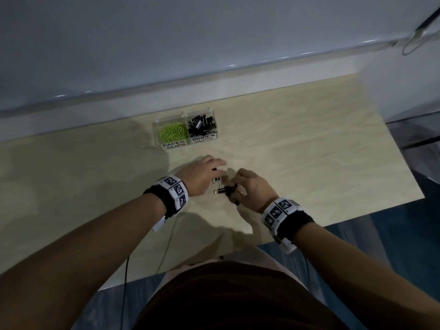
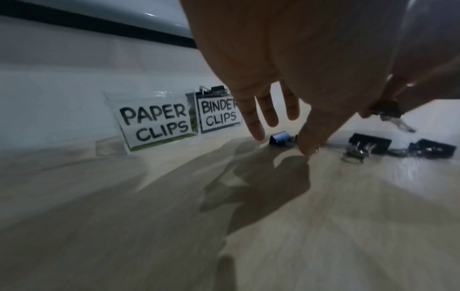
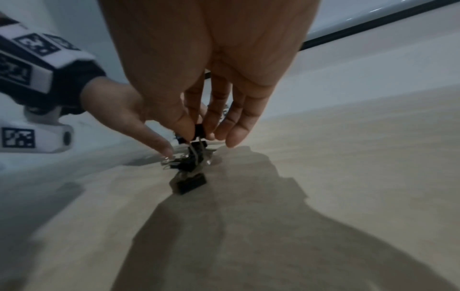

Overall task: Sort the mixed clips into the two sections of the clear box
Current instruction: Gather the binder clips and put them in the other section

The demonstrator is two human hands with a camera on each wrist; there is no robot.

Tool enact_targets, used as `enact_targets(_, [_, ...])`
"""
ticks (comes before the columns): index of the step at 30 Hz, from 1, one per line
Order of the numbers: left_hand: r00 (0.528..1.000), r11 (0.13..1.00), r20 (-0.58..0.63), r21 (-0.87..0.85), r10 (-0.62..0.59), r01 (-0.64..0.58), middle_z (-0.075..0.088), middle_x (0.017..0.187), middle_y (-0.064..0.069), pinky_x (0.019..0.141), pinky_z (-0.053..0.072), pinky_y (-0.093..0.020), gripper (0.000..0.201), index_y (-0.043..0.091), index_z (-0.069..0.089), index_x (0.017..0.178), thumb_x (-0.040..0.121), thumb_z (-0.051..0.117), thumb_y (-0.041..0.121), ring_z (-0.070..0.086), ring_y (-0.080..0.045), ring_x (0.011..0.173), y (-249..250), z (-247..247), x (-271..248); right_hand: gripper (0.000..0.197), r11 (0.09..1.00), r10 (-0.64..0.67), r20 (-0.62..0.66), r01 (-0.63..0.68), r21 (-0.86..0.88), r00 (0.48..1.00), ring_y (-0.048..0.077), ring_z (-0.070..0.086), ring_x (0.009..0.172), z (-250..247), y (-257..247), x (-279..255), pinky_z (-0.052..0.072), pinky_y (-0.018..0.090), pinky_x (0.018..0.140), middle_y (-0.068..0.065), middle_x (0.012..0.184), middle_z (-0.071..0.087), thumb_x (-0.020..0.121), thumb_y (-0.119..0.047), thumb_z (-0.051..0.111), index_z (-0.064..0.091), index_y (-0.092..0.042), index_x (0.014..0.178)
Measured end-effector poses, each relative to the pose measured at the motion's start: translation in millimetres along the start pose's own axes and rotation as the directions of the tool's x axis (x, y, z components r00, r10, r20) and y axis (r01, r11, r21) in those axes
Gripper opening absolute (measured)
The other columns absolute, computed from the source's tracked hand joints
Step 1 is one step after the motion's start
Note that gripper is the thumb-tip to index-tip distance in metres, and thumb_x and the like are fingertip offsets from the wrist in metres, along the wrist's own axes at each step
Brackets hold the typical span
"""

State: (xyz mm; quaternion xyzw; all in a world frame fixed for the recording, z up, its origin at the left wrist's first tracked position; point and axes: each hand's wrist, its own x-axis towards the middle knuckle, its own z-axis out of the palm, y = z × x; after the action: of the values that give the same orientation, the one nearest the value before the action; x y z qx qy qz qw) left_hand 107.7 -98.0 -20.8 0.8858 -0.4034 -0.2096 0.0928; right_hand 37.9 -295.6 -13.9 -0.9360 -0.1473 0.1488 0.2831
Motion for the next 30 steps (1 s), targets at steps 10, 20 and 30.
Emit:
enact_targets(10, [0.997,0.996,-0.050,-0.073,-0.064,0.061,0.056,0.119,0.000,0.093,0.039,-0.033,0.029,0.017,0.058,0.121,0.093,0.052,0.022,0.050,-0.023,0.106,-11,17,-15,0.035,0.984,-0.090,0.062,0.098,-0.148,0.994,0.031,0.054,0.094,32,-11,-5,0.056,0.041,0.069,0.010,0.115,0.056,0.079,-0.022,0.063,0.062,-0.015,0.114])
enact_targets(20, [0.964,0.965,-0.146,-0.174,-0.224,0.198,0.054,0.097,-0.006,0.078,0.037,-0.030,0.010,0.010,0.056,0.087,0.086,0.057,0.020,0.050,-0.023,0.090,-5,19,-28,0.033,0.965,-0.146,0.045,0.152,-0.212,0.988,0.034,0.053,0.080,41,-17,-2,0.054,0.043,0.056,0.013,0.104,0.058,0.074,-0.007,0.066,0.063,-0.018,0.104])
enact_targets(30, [0.885,0.865,-0.251,-0.428,-0.392,0.262,0.059,0.087,0.000,0.066,0.043,-0.024,0.008,0.014,0.051,0.092,0.087,0.057,0.016,0.056,-0.017,0.077,-5,-1,-32,0.009,0.988,0.030,-0.121,-0.012,0.151,0.992,0.027,0.060,0.069,12,-5,22,0.055,0.042,0.063,0.009,0.082,0.061,0.075,-0.018,0.070,0.067,-0.014,0.082])
